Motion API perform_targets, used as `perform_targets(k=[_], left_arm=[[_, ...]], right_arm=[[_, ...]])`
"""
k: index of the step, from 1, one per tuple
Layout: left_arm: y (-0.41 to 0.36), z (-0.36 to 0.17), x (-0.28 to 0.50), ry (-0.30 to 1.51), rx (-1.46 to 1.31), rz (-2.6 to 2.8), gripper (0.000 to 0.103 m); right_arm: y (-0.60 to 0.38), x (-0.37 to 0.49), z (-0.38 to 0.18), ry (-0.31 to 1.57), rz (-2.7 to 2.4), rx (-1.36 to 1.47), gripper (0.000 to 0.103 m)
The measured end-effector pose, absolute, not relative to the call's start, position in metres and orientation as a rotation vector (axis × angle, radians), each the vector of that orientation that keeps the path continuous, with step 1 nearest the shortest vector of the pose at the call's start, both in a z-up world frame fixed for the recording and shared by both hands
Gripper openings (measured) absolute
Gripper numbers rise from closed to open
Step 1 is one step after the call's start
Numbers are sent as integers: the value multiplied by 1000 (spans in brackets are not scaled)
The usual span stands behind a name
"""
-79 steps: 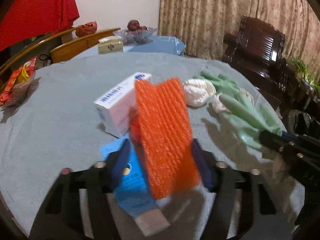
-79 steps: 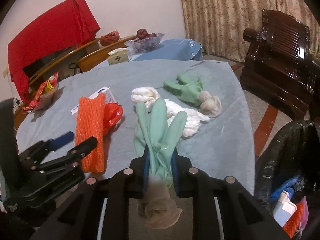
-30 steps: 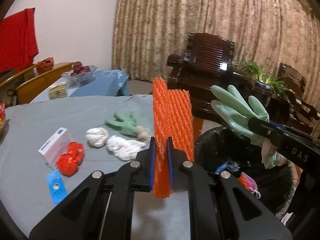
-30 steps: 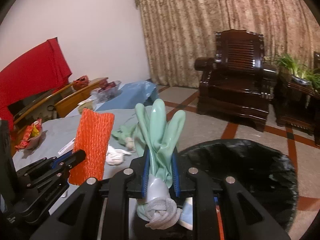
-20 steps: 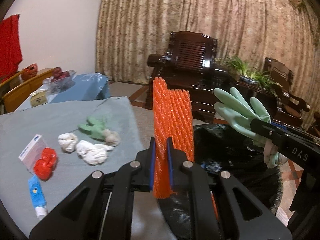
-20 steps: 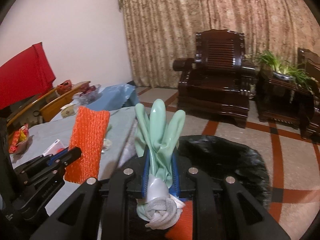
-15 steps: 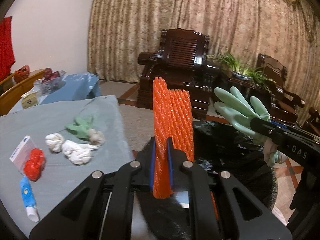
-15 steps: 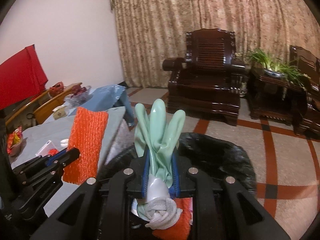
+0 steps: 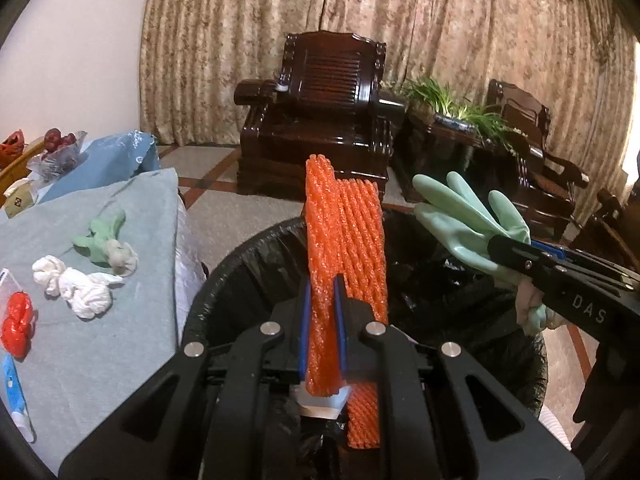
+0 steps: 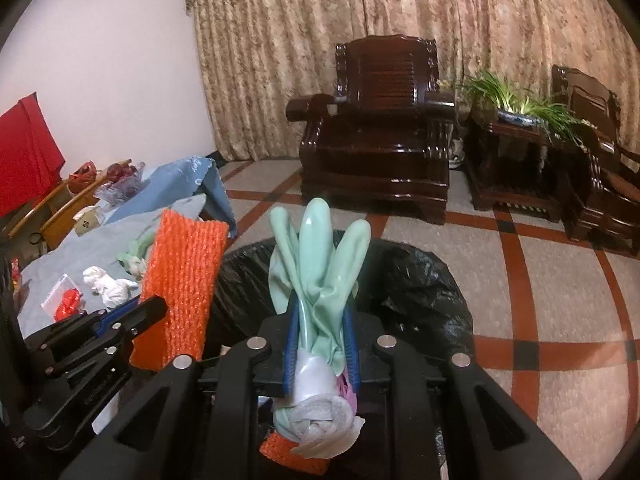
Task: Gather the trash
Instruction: 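Carry the glove and foam net over the bin and open both tools, then move both tools back over the table toward the tissues and red bag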
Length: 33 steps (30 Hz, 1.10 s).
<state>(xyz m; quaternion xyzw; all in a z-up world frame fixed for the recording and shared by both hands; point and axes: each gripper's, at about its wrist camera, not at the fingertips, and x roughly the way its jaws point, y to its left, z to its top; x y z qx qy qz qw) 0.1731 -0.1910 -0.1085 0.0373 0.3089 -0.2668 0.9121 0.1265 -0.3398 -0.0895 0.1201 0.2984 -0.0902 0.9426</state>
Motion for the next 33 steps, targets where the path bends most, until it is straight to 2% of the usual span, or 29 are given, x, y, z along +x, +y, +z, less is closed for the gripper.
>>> perform_targets(k=[5, 7, 8, 9, 11, 14, 15, 16, 18, 19, 22, 25, 33], left_arm=[[-195, -116, 177, 659, 82, -560, 12], [-193, -118, 178, 662, 75, -563, 23], [-191, -118, 179, 668, 66, -567, 36], [-190, -119, 180, 669, 59, -566, 44], [-186, -120, 180, 672, 54, -566, 48], [-181, -119, 180, 671, 47, -556, 65], [-178, -118, 181, 668, 42, -550, 70], [-175, -117, 181, 661, 38, -541, 73], [-168, -114, 180, 647, 37, -522, 80], [-164, -112, 179, 640, 38, -511, 81], [-152, -107, 178, 624, 41, -478, 86], [-133, -102, 176, 608, 35, -436, 89], [-79, -88, 176, 574, 24, -308, 90]], right_arm=[[-349, 129, -101, 640, -195, 254, 23], [-350, 130, -105, 653, -202, 254, 28], [-351, 130, -106, 658, -208, 254, 28], [-351, 130, -108, 664, -211, 256, 29], [-353, 129, -110, 670, -219, 258, 36], [-352, 128, -110, 658, -231, 250, 49], [-352, 128, -108, 654, -234, 247, 57], [-351, 127, -107, 647, -239, 242, 64], [-350, 127, -104, 637, -240, 239, 71], [-350, 127, -103, 635, -240, 237, 78], [-346, 127, -99, 622, -236, 234, 90], [-338, 129, -95, 605, -224, 233, 97], [-296, 149, -87, 593, -133, 219, 97]])
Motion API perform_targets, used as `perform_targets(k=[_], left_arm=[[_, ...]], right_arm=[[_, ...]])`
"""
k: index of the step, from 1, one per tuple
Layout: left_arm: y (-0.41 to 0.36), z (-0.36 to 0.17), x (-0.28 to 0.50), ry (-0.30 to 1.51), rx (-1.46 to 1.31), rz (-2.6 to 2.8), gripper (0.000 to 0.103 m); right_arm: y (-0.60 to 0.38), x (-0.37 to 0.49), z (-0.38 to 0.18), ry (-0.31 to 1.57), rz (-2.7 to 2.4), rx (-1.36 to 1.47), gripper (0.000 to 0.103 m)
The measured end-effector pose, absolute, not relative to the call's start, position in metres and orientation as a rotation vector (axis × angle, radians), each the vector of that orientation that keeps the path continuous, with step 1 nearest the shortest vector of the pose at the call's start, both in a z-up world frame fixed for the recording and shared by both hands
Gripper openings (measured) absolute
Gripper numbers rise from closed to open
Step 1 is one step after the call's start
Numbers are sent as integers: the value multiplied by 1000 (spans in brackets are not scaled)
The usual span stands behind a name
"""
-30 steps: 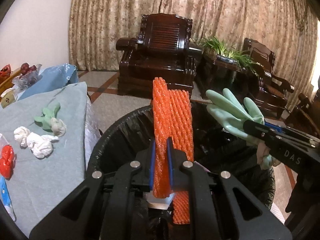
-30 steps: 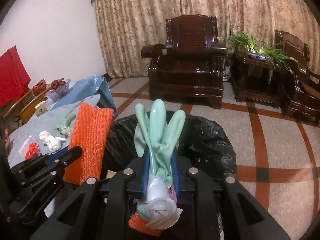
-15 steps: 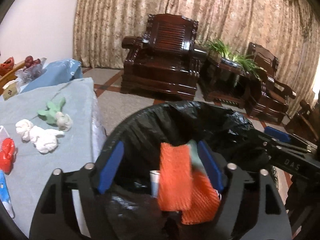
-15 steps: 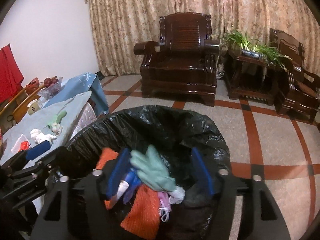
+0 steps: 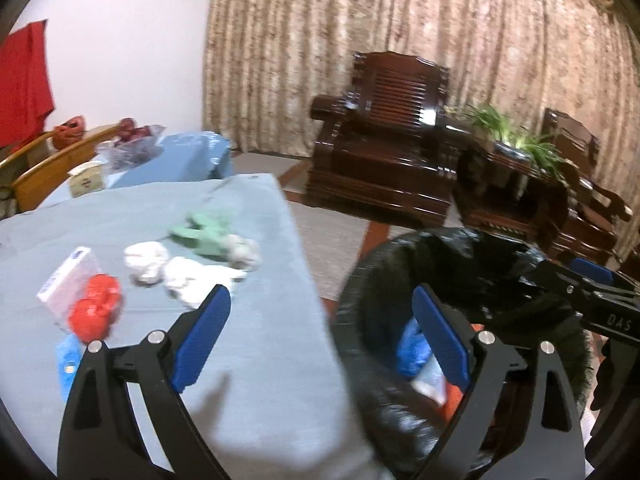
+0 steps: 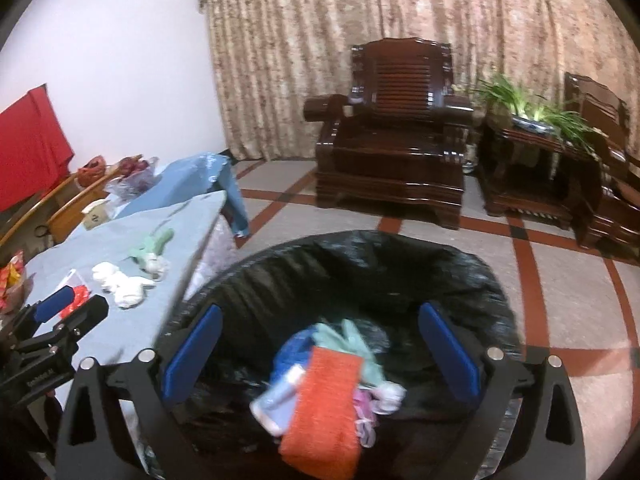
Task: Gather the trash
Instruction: 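Move both tools back over the table toward the tissues and red bag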
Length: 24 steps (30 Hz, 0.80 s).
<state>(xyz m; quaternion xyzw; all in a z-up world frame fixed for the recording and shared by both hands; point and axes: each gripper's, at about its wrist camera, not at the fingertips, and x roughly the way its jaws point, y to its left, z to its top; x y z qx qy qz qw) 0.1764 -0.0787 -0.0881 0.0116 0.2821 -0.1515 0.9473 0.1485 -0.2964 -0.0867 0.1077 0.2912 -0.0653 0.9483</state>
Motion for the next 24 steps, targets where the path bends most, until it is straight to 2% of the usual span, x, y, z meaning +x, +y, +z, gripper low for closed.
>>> perform_targets(k=[21, 24], left_arm=[[68, -91, 196, 571, -24, -15, 89], [83, -96, 206, 589, -35, 7, 86]], right_arm=[[-156, 214, -80, 572, 124, 98, 97], [-137, 228, -83, 575, 153, 94, 97]])
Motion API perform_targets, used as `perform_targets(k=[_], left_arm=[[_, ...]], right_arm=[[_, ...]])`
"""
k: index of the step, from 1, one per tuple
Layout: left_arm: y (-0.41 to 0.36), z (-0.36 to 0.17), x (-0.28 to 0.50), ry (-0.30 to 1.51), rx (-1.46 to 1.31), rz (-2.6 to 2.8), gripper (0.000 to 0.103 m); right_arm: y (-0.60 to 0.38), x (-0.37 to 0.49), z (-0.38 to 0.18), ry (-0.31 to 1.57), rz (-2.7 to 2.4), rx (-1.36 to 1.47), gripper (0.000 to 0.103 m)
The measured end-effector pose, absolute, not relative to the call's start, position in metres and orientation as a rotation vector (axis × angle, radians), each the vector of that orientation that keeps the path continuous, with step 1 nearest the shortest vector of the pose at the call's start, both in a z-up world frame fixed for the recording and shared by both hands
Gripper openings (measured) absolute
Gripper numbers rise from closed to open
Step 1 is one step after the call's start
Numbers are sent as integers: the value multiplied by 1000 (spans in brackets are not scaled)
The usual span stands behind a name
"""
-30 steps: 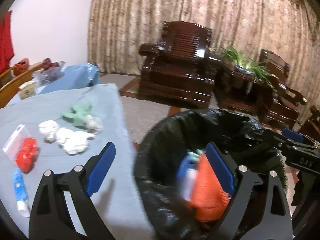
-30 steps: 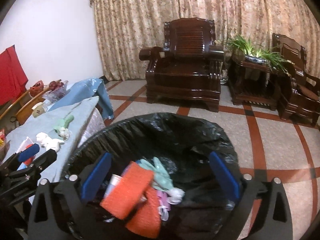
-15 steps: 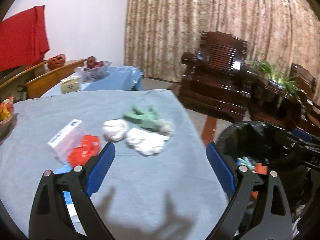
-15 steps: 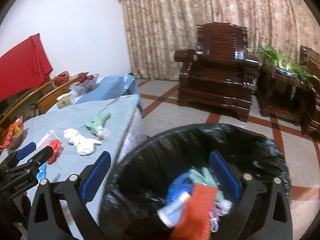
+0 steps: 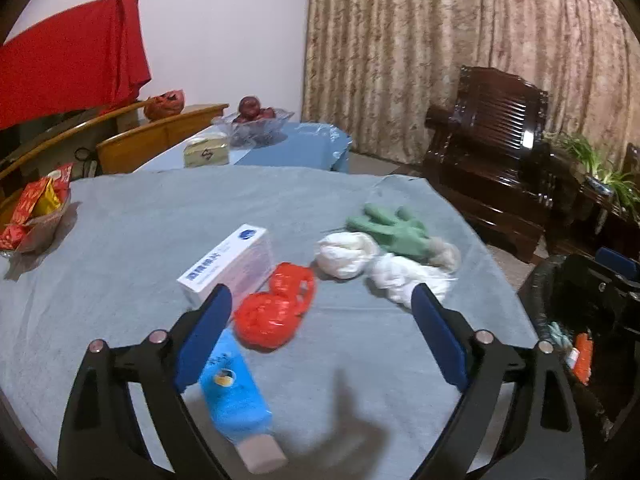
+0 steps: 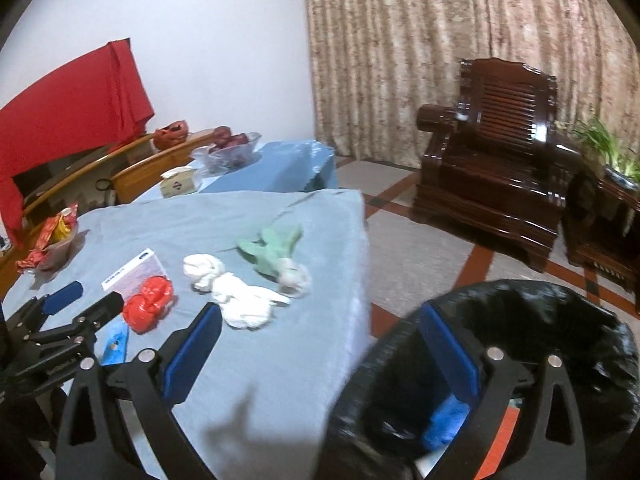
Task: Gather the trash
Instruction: 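Move both tools back over the table toward the tissues and red bag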
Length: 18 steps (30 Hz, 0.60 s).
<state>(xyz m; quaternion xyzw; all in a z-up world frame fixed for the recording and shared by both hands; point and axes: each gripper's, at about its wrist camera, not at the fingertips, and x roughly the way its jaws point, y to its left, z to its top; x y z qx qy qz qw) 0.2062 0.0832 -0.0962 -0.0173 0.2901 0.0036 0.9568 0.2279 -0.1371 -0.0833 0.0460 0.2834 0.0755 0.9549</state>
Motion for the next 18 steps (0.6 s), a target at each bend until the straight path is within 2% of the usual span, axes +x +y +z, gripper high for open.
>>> perform_targets(k=[11, 18], left_arm=[[115, -116, 225, 641, -60, 43, 83], [132, -125, 232, 664, -89, 48, 81]], right_arm=[[-77, 290, -112, 631, 201, 69, 96], [-57, 321, -145, 723, 195, 69, 91]])
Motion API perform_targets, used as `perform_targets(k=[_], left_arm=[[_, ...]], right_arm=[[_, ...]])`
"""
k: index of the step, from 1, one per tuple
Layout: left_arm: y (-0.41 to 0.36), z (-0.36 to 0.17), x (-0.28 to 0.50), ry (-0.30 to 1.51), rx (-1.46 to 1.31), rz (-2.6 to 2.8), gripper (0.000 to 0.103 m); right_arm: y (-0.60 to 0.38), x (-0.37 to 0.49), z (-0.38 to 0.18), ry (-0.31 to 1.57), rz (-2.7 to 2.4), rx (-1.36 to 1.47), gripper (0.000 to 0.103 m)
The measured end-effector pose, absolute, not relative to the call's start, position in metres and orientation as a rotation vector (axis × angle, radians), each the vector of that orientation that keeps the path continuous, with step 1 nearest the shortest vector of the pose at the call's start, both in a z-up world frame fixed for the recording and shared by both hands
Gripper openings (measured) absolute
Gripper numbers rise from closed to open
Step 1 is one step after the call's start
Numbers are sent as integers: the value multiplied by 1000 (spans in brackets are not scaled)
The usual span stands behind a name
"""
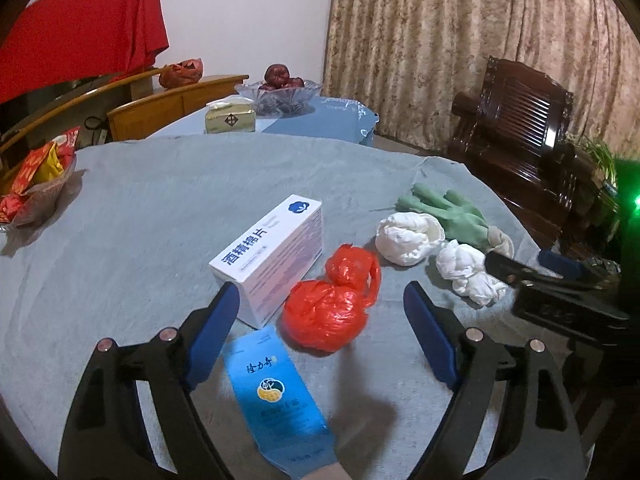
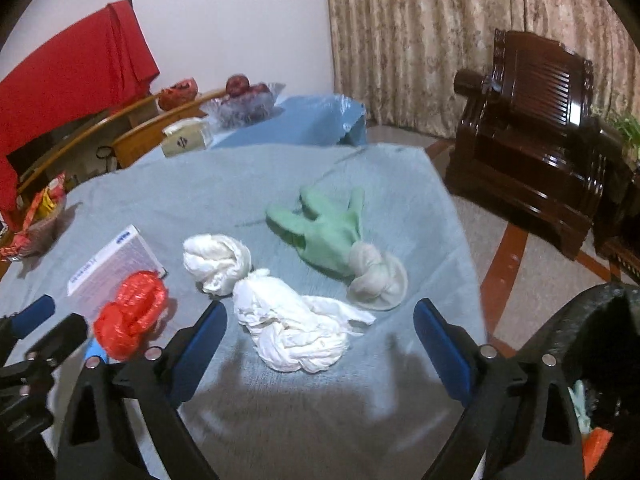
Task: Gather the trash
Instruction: 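Move both tools back over the table toward the tissues and red bag, then grasp the white tissue with the right tool while the left tool grasps the red plastic bag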
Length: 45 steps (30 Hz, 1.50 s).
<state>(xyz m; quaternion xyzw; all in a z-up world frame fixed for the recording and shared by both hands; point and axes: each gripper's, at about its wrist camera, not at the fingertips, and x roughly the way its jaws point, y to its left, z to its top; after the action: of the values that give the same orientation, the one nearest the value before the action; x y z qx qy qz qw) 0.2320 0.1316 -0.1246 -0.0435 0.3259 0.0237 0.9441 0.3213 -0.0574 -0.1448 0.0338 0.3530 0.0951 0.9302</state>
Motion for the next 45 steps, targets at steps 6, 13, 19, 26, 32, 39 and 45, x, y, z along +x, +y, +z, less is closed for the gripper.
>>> perform_targets(k=[6, 13, 19, 26, 32, 39, 45], left_arm=[[135, -129, 236, 683, -103, 46, 79], [130, -133, 239, 701, -104, 40, 76], [122, -139, 245, 732, -110, 26, 69], [117, -151, 260, 787, -91, 49, 66], [116, -157, 272, 831, -80, 52, 48], [115, -152, 266, 801, -88, 51, 39], [108, -132, 254, 748, -86, 31, 38]], right_arm=[[-46, 333, -159, 782, 199, 47, 84], [-40, 336, -167, 829, 270, 45, 50], [-45, 328, -164, 822, 299, 80, 37], [-60, 317, -156, 795, 293, 118, 37], [-60, 313, -151, 783, 298, 103, 37], [-59, 306, -145, 764, 307, 84, 37], [-65, 296, -133, 734, 311, 90, 37]])
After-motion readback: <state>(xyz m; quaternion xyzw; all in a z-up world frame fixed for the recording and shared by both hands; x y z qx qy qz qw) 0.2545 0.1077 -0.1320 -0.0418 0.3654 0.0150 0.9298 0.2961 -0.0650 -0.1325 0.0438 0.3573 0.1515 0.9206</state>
